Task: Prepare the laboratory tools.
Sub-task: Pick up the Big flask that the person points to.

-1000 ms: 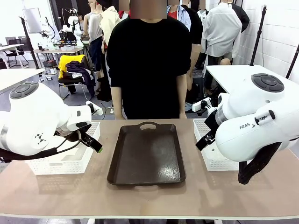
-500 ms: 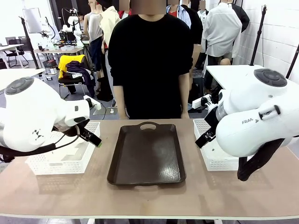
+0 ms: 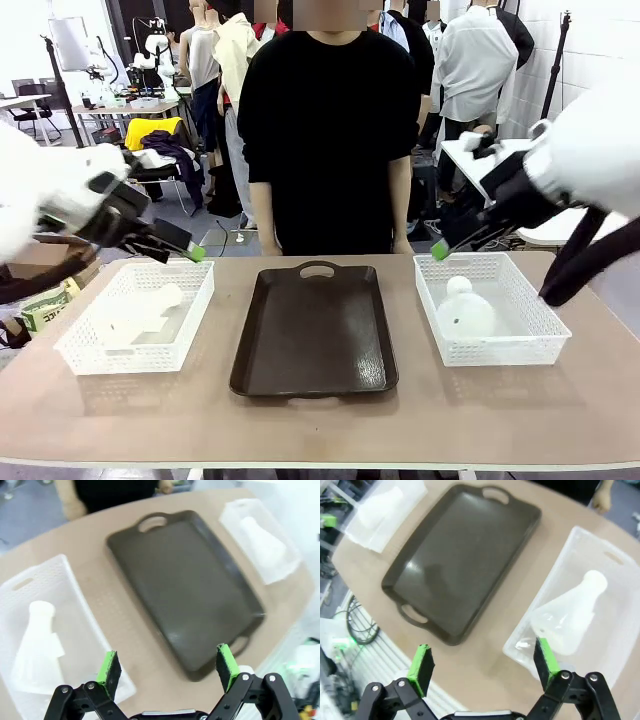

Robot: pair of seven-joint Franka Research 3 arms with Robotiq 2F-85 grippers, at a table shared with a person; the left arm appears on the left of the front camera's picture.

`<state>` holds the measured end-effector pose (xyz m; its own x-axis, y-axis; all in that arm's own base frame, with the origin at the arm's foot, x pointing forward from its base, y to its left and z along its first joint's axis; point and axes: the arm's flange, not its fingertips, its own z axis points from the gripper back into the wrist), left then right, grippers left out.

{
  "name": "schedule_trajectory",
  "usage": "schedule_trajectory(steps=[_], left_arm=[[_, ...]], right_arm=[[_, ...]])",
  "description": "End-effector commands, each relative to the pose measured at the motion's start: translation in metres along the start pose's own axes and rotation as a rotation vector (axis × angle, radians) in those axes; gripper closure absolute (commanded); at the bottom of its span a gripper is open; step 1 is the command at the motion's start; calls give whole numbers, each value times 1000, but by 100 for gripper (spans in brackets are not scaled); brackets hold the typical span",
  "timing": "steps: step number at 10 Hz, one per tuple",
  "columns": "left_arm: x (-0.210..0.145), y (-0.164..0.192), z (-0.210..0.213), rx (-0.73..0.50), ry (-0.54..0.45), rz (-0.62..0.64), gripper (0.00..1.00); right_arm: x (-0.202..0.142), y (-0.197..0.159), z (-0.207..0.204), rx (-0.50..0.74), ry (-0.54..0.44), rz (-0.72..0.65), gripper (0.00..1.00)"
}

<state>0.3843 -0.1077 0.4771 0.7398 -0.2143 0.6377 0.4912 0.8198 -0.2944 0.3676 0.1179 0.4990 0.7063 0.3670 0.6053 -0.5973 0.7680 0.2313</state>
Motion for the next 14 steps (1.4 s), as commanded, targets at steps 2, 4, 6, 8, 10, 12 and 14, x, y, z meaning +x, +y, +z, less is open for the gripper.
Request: schedule_trajectory(steps=[2,4,6,8,10,12,14], left_arm=[[2,54,19,-282,-13,153,0],[-5,79,27,-418,-28,244,0],[-4,94,26,-398,-32,273,0],[-11,88,38,-437,-46,278,0],[-11,88,38,-437,-46,278,0],[-12,97,30,-421,-2,321,0],[-15,113,45,-592,6,420,0]], right_arm=[[-12,-52,23,291,-8,-215,0],[-29,-81,30,452,-31,-289,0],[-32,-99,24,481,-42,-316,0],[-37,-77,39,457,-53,-291,0],[-37,-77,39,457,-53,-291,0],[-35,-95,45,549,-22,-394,0],[-43,-130,73,736,-82,-515,0]])
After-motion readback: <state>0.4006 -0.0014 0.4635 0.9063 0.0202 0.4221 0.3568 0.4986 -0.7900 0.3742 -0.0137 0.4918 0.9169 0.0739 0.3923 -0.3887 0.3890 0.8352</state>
